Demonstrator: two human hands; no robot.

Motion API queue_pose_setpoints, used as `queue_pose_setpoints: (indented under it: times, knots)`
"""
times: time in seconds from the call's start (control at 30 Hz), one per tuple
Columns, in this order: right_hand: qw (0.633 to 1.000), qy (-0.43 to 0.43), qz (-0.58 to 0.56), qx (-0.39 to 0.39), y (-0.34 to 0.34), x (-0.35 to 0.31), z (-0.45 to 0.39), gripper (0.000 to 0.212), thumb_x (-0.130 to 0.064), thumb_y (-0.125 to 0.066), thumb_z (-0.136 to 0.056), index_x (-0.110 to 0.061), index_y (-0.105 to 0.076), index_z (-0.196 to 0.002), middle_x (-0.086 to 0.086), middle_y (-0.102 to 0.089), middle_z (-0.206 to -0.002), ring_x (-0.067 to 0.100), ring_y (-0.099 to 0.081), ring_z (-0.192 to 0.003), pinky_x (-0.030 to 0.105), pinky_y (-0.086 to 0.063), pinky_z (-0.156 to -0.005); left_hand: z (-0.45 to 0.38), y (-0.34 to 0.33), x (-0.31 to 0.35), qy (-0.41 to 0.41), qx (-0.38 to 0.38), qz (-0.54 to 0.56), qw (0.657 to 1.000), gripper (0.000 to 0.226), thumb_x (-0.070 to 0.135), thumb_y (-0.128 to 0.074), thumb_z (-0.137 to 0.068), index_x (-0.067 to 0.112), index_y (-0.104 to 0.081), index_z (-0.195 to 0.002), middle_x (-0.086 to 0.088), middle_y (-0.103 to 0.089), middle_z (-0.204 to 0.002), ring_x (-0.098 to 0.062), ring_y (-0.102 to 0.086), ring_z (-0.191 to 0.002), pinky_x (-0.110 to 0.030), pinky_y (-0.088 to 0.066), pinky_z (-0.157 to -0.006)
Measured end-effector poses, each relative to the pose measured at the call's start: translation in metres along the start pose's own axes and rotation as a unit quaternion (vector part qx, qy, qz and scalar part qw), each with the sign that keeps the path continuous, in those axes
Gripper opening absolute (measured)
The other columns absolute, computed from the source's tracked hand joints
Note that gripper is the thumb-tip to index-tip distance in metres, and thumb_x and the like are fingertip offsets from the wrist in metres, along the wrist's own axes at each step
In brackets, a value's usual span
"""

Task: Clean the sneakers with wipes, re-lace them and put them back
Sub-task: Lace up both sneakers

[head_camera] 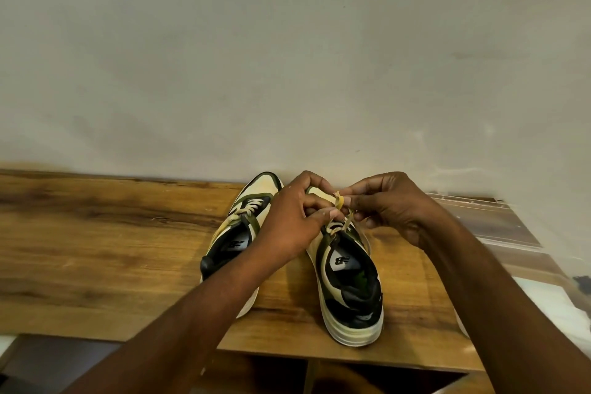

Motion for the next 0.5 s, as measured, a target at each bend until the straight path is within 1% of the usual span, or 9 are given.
queue_pose_setpoints:
  times: [0.07,0.17,0.23,0.3,0.37,0.43,0.5]
  knots:
    - [1.0,0.012,0.019,-0.022,-0.003,-0.003,0.0,0.018,-0.003,-0.081,-0.082,-0.002,-0.08,-0.1,0.018,-0.076,-0.082,0.017,-0.065,-0.064,0.025,-0.053,-0.052,-0.001,0.001,0.0,0.007,-0.008,-0.007,1.0,0.036,0.007,-0.077,-0.093,0.02,-0.057,-0.121,0.002,-0.081,-0.088,0.002,-0.067,-0.065,-0.011,-0.048,-0.065]
    - [0.996,0.041,0.06,-0.051,-0.008,-0.011,0.001,0.014,-0.001,-0.079,-0.085,-0.003,-0.081,-0.099,0.018,-0.078,-0.086,0.017,-0.068,-0.069,0.028,-0.056,-0.057,-0.002,0.002,-0.004,0.025,-0.012,0.012,1.0,0.04,0.008,-0.078,-0.092,0.021,-0.06,-0.126,0.004,-0.082,-0.09,-0.005,-0.076,-0.082,-0.019,-0.056,-0.077]
    - [0.992,0.067,0.09,-0.061,-0.01,-0.018,0.003,0.013,0.001,-0.077,-0.087,-0.005,-0.081,-0.098,0.016,-0.078,-0.088,0.018,-0.069,-0.072,0.03,-0.057,-0.06,-0.002,0.001,-0.006,0.032,-0.018,0.022,0.999,0.037,0.008,-0.079,-0.091,0.019,-0.065,-0.123,0.003,-0.082,-0.091,-0.009,-0.078,-0.089,-0.027,-0.06,-0.084]
    - [0.988,0.088,0.107,-0.07,-0.012,-0.023,0.005,0.015,0.002,-0.076,-0.087,-0.007,-0.082,-0.099,0.015,-0.079,-0.09,0.019,-0.071,-0.076,0.032,-0.058,-0.063,-0.002,0.002,-0.008,0.043,-0.017,0.052,0.998,0.03,0.007,-0.079,-0.091,0.016,-0.07,-0.118,0.0,-0.082,-0.091,-0.013,-0.079,-0.091,-0.034,-0.062,-0.086]
    - [0.985,0.098,0.115,-0.089,-0.015,-0.028,0.008,0.017,-0.004,-0.081,-0.084,-0.007,-0.082,-0.1,0.013,-0.08,-0.094,0.019,-0.072,-0.08,0.032,-0.058,-0.065,-0.002,0.004,-0.013,0.064,-0.008,0.079,0.995,0.024,0.006,-0.079,-0.091,0.013,-0.073,-0.112,-0.002,-0.082,-0.091,-0.017,-0.079,-0.091,-0.035,-0.063,-0.084]
    - [0.983,0.099,0.116,-0.106,-0.019,-0.03,0.011,0.025,-0.016,-0.088,-0.077,-0.008,-0.082,-0.1,0.011,-0.08,-0.095,0.02,-0.072,-0.08,0.031,-0.057,-0.065,-0.002,0.004,-0.016,0.082,-0.001,0.085,0.993,0.018,0.005,-0.078,-0.092,0.012,-0.074,-0.108,-0.004,-0.082,-0.088,-0.018,-0.078,-0.086,-0.032,-0.061,-0.073]
    - [0.983,0.103,0.119,-0.093,-0.018,-0.03,0.011,0.029,-0.022,-0.089,-0.073,-0.008,-0.083,-0.098,0.011,-0.08,-0.093,0.02,-0.072,-0.08,0.032,-0.057,-0.065,0.0,0.004,-0.016,0.098,0.013,0.101,0.99,0.016,0.003,-0.078,-0.092,0.008,-0.073,-0.106,-0.006,-0.081,-0.085,-0.015,-0.074,-0.073,-0.025,-0.055,-0.06]
Point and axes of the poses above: each hand's wrist, its own z-axis away from the middle knuckle, its own y-axis out of the back of the hand, x = y × z, the point moved 10 cm from there along -z, towards the middle knuckle
